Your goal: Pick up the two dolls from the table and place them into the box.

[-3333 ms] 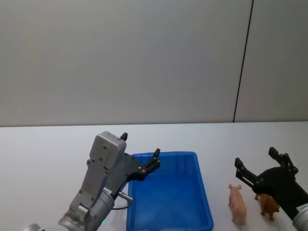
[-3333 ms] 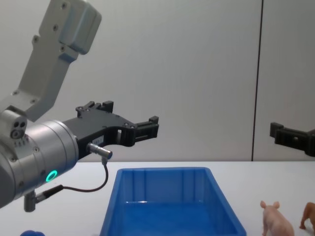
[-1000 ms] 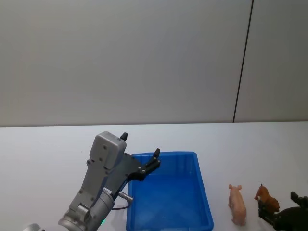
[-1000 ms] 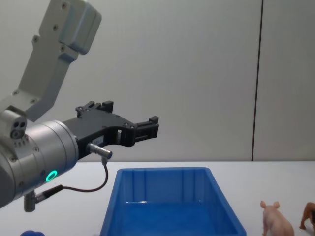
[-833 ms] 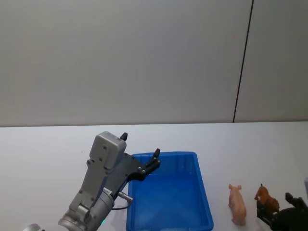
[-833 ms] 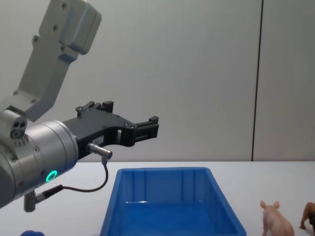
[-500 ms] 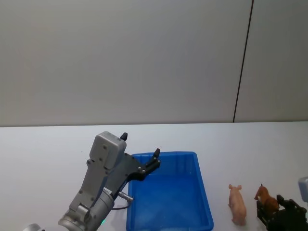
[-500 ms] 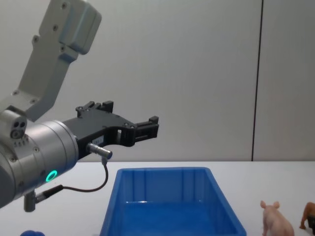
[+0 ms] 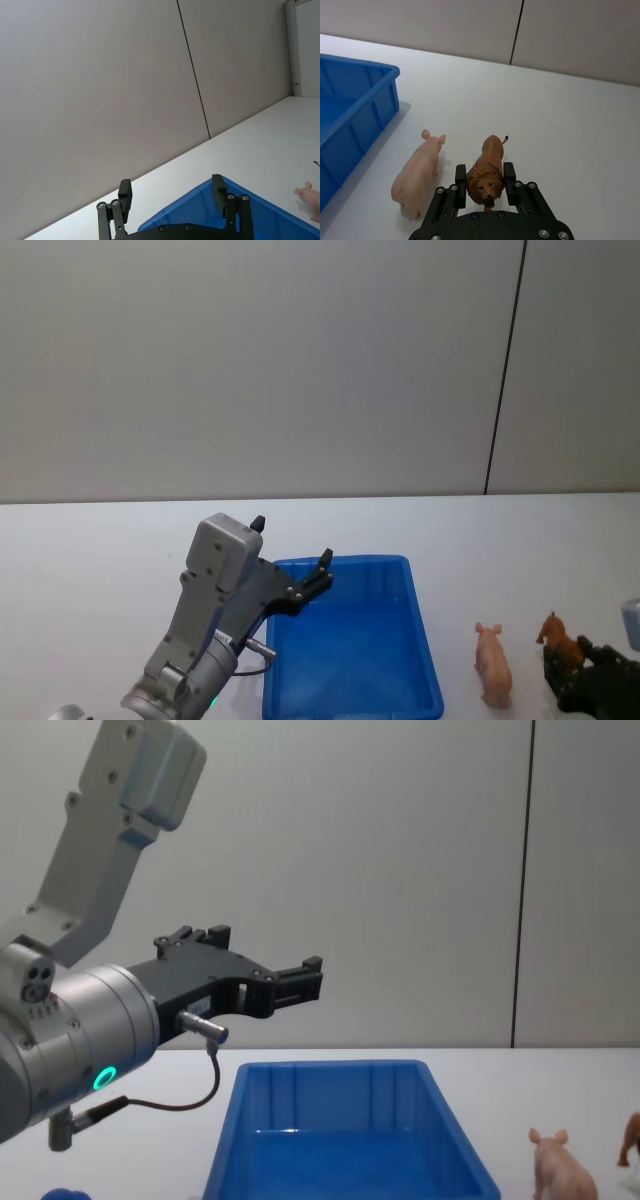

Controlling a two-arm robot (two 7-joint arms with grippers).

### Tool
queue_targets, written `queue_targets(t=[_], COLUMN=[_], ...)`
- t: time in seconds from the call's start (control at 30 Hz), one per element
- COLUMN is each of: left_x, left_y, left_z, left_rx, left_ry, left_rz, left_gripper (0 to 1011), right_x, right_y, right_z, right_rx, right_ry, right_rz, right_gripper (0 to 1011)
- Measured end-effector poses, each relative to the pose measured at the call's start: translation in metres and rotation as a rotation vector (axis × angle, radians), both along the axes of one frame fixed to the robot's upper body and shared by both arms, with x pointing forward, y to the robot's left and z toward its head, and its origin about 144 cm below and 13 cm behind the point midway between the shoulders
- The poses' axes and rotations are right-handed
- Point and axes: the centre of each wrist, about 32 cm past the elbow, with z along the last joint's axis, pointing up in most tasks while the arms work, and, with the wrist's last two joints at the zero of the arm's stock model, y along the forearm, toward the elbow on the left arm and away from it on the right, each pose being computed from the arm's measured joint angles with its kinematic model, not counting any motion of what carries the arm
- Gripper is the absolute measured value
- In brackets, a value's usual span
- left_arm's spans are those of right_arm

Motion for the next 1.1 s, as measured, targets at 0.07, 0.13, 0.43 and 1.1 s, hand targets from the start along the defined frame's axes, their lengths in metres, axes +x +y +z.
queue_targets(t=[0.07,0.13,0.43,1.1], left_x=[0.0,0.0,0.0,0.0], left_y=[0.0,0.0,0.0,0.0], left_z=[0.0,0.0,0.0,0.0], left_rx=[0.0,0.0,0.0,0.0], left_ry=[0.0,0.0,0.0,0.0], left_rz=[0.0,0.0,0.0,0.0], left_gripper=[1001,1001,1001,1001], right_x=[-0.001,-0.001,0.001,0.02], right_y=[0.001,0.002,0.008,0.035], right_z=[0.004,0.008,0.026,0.044], right_rx=[-0.004,-0.006,0.011,0.122], right_ry=[-0.016,-0.032,-0.118,-0.198], right_rz=[-0.002,-0.001,0.046,0.294], right_gripper=[423,423,423,423])
